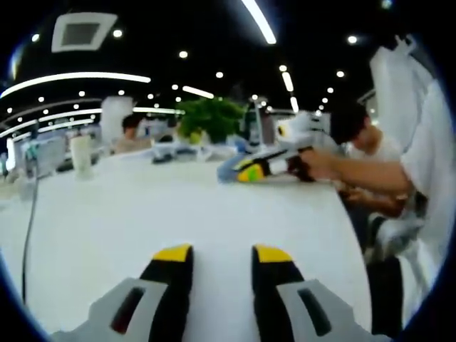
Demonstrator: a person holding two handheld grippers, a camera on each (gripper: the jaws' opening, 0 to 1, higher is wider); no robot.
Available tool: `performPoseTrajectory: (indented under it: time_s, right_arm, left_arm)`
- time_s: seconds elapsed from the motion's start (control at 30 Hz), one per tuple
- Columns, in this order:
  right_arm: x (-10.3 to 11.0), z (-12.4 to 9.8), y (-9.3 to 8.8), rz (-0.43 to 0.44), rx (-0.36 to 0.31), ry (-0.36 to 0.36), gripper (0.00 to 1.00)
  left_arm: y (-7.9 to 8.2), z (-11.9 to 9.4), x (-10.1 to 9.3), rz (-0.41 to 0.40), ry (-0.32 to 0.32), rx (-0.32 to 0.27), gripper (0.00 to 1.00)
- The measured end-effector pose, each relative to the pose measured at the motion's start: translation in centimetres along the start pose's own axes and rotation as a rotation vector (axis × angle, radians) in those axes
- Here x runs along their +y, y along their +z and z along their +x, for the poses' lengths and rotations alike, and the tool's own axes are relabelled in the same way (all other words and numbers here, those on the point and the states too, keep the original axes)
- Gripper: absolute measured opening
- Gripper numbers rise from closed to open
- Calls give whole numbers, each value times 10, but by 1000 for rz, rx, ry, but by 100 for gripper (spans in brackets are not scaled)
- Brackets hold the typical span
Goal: Pick up the paper insert the paper into the punch align the paper edges press the punch to punch holes
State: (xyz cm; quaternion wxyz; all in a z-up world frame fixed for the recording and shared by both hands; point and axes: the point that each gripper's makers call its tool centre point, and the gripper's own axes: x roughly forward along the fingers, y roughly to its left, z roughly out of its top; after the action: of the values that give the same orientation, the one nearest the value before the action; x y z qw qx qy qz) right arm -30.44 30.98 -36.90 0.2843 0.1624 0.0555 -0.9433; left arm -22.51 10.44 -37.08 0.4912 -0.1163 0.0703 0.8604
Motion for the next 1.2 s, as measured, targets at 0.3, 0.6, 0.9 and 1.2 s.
performPoseTrajectory:
  time_s: [0.3,0.6,0.9,1.2]
  right_arm:
    - [-8,8,2,5,4,-11,23]
    - [-6,10,-4,-13,25,-6,23]
    - [-5,11,-3,-13,24,3,26]
    - [-7,12,-4,3,24,1,30]
  left_arm:
    - [0,0,0,-3,1,0,34]
    - [1,0,-1,7,-3,-3,33]
    - [1,0,-1,17,-2,-8,33]
    - [1,0,-2,12,-8,-6,34]
